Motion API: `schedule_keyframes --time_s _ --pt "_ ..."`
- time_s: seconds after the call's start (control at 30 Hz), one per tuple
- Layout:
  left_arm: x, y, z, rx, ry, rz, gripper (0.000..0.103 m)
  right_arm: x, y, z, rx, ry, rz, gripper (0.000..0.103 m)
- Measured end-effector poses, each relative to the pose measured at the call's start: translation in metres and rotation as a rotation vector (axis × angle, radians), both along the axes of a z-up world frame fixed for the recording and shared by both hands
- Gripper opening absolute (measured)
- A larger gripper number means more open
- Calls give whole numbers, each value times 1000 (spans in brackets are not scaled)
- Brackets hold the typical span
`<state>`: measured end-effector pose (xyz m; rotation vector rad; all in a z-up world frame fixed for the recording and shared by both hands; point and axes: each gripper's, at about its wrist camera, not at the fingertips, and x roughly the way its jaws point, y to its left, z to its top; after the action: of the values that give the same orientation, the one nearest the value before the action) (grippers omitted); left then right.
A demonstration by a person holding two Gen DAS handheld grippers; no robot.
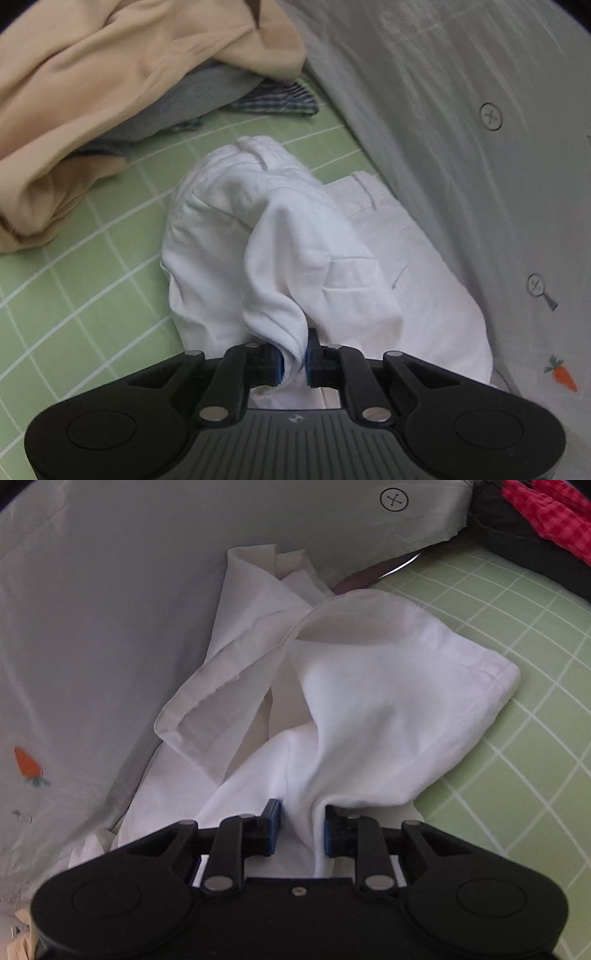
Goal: Fold clothes
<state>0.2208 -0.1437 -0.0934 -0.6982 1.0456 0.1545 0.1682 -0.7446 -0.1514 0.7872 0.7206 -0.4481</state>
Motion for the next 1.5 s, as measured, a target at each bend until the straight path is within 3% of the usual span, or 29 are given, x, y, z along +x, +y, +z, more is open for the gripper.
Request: schedule_keyframes --time_s 0.07,0.17,0.3,0.4,0.47,0.53,0.6,0.67,0.73,0.77,0.9,1.03,1.1,1.17,1.23,1.37,1.5 --pt "4 -1 13 4 -30 -3 10 -9 7 21 -86 -21 28 12" --pt "7 -1 33 9 -73 -8 9 -63 17 59 -203 -100 -1 5" --pt "-69 36 51 -8 -77 13 8 -163 32 105 -346 -146 -62 5" --pt "-123 62 52 -19 -57 42 9 -235 49 114 -450 -83 -70 5" --pt "-149 71 36 -1 5 82 11 -269 53 91 -402 8 -65 5" --pt "-169 75 18 35 82 120 17 -291 50 58 -290 102 -87 6" --pt "-181 70 20 47 82 87 20 -309 47 28 -173 182 -104 9" --pt "-194 65 23 59 82 55 32 -326 52 15 -107 191 -130 17" --pt "-207 59 25 71 82 23 51 -337 58 14 -88 157 -138 33" --pt "-212 56 27 80 79 6 55 -340 60 17 -91 141 -138 42" --pt "-220 25 43 166 13 -85 63 -337 66 33 -160 122 -83 55" --pt "-230 -18 65 265 -86 -208 72 -332 74 49 -310 169 22 63" --pt "-235 -39 73 314 -120 -242 75 -333 81 55 -421 180 97 76" --pt "-238 -59 78 336 -145 -263 81 -334 87 59 -542 199 139 82" --pt "-241 -78 81 336 -162 -273 91 -335 85 59 -586 198 156 84" --pt "-234 -108 81 346 -156 -290 91 -330 72 47 -550 191 187 85" --pt "-223 -136 79 358 -139 -306 91 -316 66 30 -588 224 235 85"
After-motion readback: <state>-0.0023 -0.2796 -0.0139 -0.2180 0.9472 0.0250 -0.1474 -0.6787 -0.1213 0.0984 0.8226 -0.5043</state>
